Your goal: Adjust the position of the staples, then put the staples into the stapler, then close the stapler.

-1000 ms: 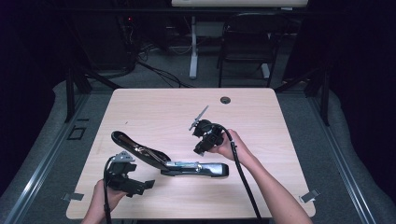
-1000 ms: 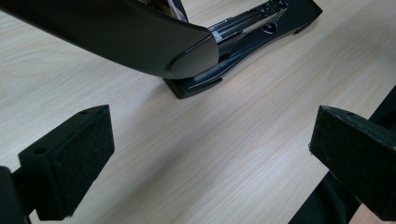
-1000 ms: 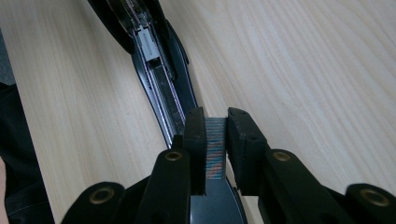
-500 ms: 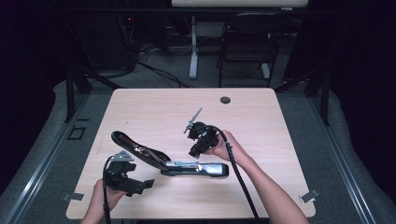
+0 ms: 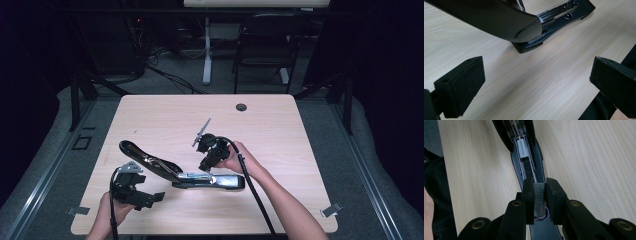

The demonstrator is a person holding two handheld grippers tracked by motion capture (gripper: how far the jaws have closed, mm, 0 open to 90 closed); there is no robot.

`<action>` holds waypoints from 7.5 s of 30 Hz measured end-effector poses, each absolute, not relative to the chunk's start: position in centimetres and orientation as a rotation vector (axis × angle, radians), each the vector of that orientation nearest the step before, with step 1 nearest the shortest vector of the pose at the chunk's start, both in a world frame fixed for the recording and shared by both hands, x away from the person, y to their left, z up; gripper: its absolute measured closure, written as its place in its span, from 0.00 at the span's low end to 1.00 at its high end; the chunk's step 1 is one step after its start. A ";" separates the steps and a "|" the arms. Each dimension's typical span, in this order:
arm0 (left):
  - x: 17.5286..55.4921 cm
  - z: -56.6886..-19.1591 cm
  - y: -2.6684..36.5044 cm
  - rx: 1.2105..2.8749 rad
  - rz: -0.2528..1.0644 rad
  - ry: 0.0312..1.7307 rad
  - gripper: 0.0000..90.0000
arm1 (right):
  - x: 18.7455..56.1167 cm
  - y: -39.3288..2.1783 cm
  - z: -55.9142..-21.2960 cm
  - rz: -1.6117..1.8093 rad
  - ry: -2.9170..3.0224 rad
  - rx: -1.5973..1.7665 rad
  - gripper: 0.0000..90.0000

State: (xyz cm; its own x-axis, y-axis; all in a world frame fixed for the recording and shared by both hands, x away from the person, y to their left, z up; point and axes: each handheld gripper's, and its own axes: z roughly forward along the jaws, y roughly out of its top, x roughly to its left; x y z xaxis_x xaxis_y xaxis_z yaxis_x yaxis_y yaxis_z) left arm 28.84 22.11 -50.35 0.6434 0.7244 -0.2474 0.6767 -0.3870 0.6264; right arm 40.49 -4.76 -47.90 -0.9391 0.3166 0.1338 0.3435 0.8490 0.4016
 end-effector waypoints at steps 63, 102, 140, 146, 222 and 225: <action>28.9 -50.6 22.1 2.156 0.087 1.086 0.00 | 40.2 -4.4 -49.7 -0.590 -3.010 -0.317 0.87; 28.7 -50.7 22.0 2.174 0.090 1.092 0.00 | 39.9 -4.0 -50.0 -0.517 -3.052 -0.222 0.87; 28.7 -50.7 22.0 2.175 0.083 1.087 0.00 | 40.0 -3.4 -50.0 -0.449 -3.057 -0.184 0.84; 28.8 -50.7 22.1 2.171 0.091 1.092 0.00 | 40.1 -4.0 -49.5 -0.498 -3.044 -0.225 0.79; 31.7 -50.2 26.4 1.883 0.249 1.397 0.62 | 37.1 -12.2 -47.1 -0.882 -3.100 -0.808 0.37; 31.9 -50.3 26.7 1.852 0.262 1.420 0.69 | 37.1 -12.1 -47.1 -0.870 -3.110 -0.813 0.39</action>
State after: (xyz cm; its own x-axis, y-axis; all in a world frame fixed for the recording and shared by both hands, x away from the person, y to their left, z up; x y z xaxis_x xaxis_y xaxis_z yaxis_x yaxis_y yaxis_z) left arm 31.89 26.73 -50.32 0.3564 0.8910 -0.2812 0.7322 -0.0794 0.6764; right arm 37.09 -12.09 -47.06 -0.8642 0.5007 -0.0487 0.4028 0.7467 0.5293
